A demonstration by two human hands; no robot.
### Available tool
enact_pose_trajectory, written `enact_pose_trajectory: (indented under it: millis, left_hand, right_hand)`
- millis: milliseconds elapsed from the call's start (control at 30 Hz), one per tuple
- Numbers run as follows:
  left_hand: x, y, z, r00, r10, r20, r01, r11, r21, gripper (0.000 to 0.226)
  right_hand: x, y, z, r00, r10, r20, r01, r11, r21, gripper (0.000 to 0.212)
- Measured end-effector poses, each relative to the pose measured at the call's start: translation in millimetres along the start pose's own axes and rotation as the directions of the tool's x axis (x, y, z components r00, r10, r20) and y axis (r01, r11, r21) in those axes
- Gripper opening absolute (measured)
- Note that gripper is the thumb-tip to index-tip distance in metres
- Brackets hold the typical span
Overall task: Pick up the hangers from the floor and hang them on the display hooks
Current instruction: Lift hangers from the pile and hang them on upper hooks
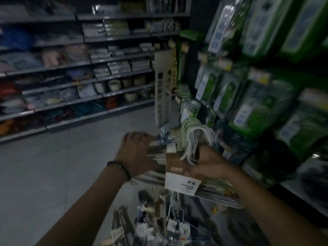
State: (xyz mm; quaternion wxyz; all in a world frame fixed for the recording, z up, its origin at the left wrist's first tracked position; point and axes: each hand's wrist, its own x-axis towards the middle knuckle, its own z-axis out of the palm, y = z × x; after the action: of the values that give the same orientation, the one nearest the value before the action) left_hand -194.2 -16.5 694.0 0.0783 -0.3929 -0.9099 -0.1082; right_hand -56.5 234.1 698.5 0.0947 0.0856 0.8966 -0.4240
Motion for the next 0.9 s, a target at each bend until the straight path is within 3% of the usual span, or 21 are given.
enact_pose_trajectory:
  millis: [33,100,133,167,200,233,267,333,400,467,500,533,567,600,633,667,700,733,767,833,900]
  left_hand:
    - [-2.8,12.8,-11.1,0.981,-0.050,-0.186,0.059,0.997,0.040,0.081]
    - [-16.2,41.5,-17.7,0.843,-0.237,-0.484,0.169,0.969,-0.180,0.076]
    - [-23.9,57.9,-15.8,0.757,-0.381,-0.532,0.163,0.897,-0.411,0.078]
    - [-29.4,73.8,-13.1,0.708,-0.525,-0.473,0.109,0.743,-0.661,0.084]
    - [-32.9,89.8,-14.0,0.725,-0.608,-0.323,0.035,0.501,-0.865,0.090]
    - [-33.4,104.1,-15.5,0.796,-0.581,-0.169,-0.018,0.257,-0.966,0.097]
    - [-31.2,117.6,-20.5,0.877,-0.474,-0.076,-0.040,0.086,-0.995,0.108]
    - [-24.0,140.8,-37.4,0.946,-0.320,-0.050,-0.056,-0.008,-0.998,0.118]
    - [-15.1,155.0,-48.1,0.926,-0.377,-0.037,-0.071,-0.076,-0.995,0.117]
    - [-6.2,167.6,-46.0,0.932,-0.328,0.156,0.075,-0.247,-0.966,0.112]
    - [-4.6,177.5,-43.9,0.952,-0.118,0.281,0.223,-0.355,-0.908,0.105]
    - [-7.4,187.7,-42.4,0.912,0.168,0.374,0.409,-0.412,-0.814,0.096]
    - [-10.5,196.6,-41.0,0.831,0.383,0.405,0.543,-0.398,-0.739,0.092]
    - [-13.8,206.5,-42.9,0.783,0.485,0.390,0.590,-0.381,-0.712,0.090]
    - [-15.2,216.8,-44.3,0.779,0.496,0.384,0.590,-0.369,-0.718,0.086]
    - [-17.5,229.1,-46.2,0.804,0.471,0.363,0.550,-0.357,-0.755,0.079]
    - [-20.5,242.4,-51.4,0.833,0.440,0.336,0.499,-0.336,-0.798,0.076]
    - [-25.1,256.1,-58.7,0.864,0.394,0.314,0.446,-0.307,-0.841,0.073]
    - [-29.7,269.6,-65.8,0.886,0.361,0.290,0.404,-0.298,-0.865,0.071]
    - [-41.6,297.4,-81.3,0.895,0.384,0.226,0.363,-0.336,-0.869,0.066]
    - [-51.2,327.0,-94.4,0.904,0.387,0.180,0.327,-0.359,-0.874,0.068]
  right_hand:
    - [-13.7,-4.0,-7.9,0.998,0.006,-0.070,-0.002,0.999,0.055,0.052]
    - [-42.0,-11.6,-19.3,0.977,0.050,-0.209,-0.008,0.981,0.194,0.053]
    - [-56.0,-16.6,-21.9,0.959,0.070,-0.274,0.004,0.965,0.260,0.050]
    - [-71.0,-23.2,-21.9,0.940,0.089,-0.330,0.025,0.945,0.326,0.045]
    - [-85.6,-30.8,-20.5,0.920,0.114,-0.375,0.044,0.921,0.388,0.042]
    - [-98.1,-38.8,-17.8,0.898,0.143,-0.416,0.069,0.888,0.456,0.039]
    - [-109.1,-44.4,-14.9,0.868,0.174,-0.466,0.097,0.860,0.501,0.035]
    - [-129.8,-58.4,-5.5,0.789,0.248,-0.562,0.146,0.813,0.564,0.031]
    - [-153.0,-71.8,4.0,0.714,0.344,-0.610,0.157,0.770,0.618,0.033]
    - [-178.3,-79.4,11.7,0.640,0.435,-0.634,0.149,0.739,0.657,0.036]
    - [-191.3,-79.7,13.3,0.650,0.403,-0.645,0.105,0.793,0.600,0.033]
    - [-204.2,-86.3,17.7,0.693,0.363,-0.623,0.113,0.799,0.591,0.027]
    - [-214.8,-89.4,22.6,0.712,0.364,-0.601,0.199,0.716,0.670,0.024]
    - [-225.9,-88.5,23.1,0.700,0.452,-0.552,0.266,0.553,0.790,0.025]
    - [-241.9,-93.1,26.9,0.679,0.470,-0.565,0.237,0.587,0.774,0.025]
    - [-256.9,-86.2,30.2,0.643,0.448,-0.622,0.057,0.781,0.622,0.020]
    - [-274.4,-91.3,29.4,0.517,0.518,-0.682,-0.105,0.829,0.549,0.013]
    - [-290.5,-91.6,31.8,0.377,0.534,-0.757,-0.110,0.837,0.535,0.009]
    - [-306.3,-97.8,35.8,0.337,0.502,-0.796,-0.100,0.860,0.500,0.007]
    - [-338.3,-99.5,37.9,0.356,0.503,-0.787,-0.178,0.864,0.472,0.046]
    - [-373.3,-103.6,33.9,0.261,0.511,-0.819,-0.460,0.812,0.359,0.070]
